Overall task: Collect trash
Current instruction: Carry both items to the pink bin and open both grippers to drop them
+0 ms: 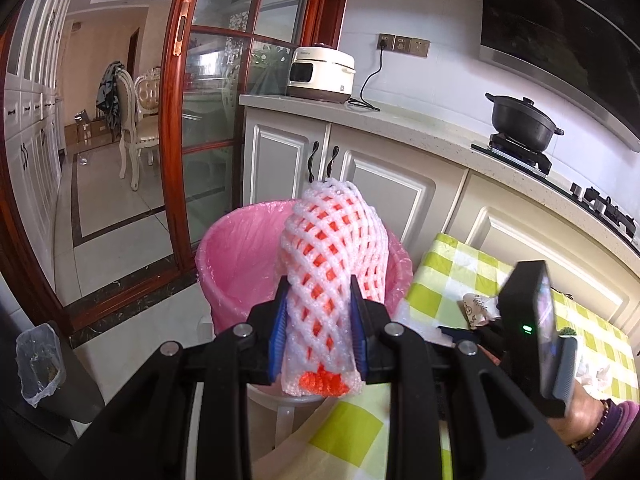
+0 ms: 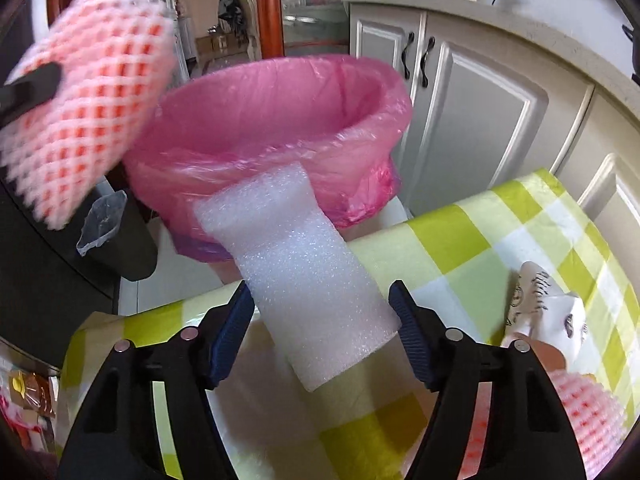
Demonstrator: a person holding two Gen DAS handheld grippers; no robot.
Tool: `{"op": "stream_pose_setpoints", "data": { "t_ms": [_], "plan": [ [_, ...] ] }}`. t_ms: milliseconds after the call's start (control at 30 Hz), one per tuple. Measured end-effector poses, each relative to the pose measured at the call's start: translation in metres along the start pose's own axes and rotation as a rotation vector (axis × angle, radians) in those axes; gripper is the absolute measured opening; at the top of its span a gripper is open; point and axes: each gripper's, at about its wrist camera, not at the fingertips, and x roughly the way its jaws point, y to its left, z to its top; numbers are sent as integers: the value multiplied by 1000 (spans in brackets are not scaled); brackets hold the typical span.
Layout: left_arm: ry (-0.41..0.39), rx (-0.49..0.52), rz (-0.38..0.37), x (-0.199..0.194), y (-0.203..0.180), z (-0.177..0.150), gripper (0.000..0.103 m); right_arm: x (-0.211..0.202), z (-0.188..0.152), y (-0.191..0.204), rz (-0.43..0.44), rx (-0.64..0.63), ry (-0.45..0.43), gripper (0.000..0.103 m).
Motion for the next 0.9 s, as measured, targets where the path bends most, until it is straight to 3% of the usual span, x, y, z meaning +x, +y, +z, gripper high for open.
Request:
{"op": "stream_pose_setpoints", "data": {
  "t_ms": [200, 367, 433, 633, 900],
  "plan": [
    [1, -20, 13, 0, 3, 0, 27, -39, 8, 3, -22, 19, -95, 64],
    [-11, -20, 29, 4, 9, 10, 27, -63, 46, -9, -20, 63, -172, 64],
    [-8, -23, 41, 13, 12, 16, 27, -58, 66, -9, -25, 57, -181, 64],
    [0, -78, 58, 38, 28, 31, 28, -24, 108, -22, 68, 137, -169, 65],
    [3, -115, 91, 63, 47, 38, 33, 8, 130, -29, 139, 212, -162, 69]
  ]
}}
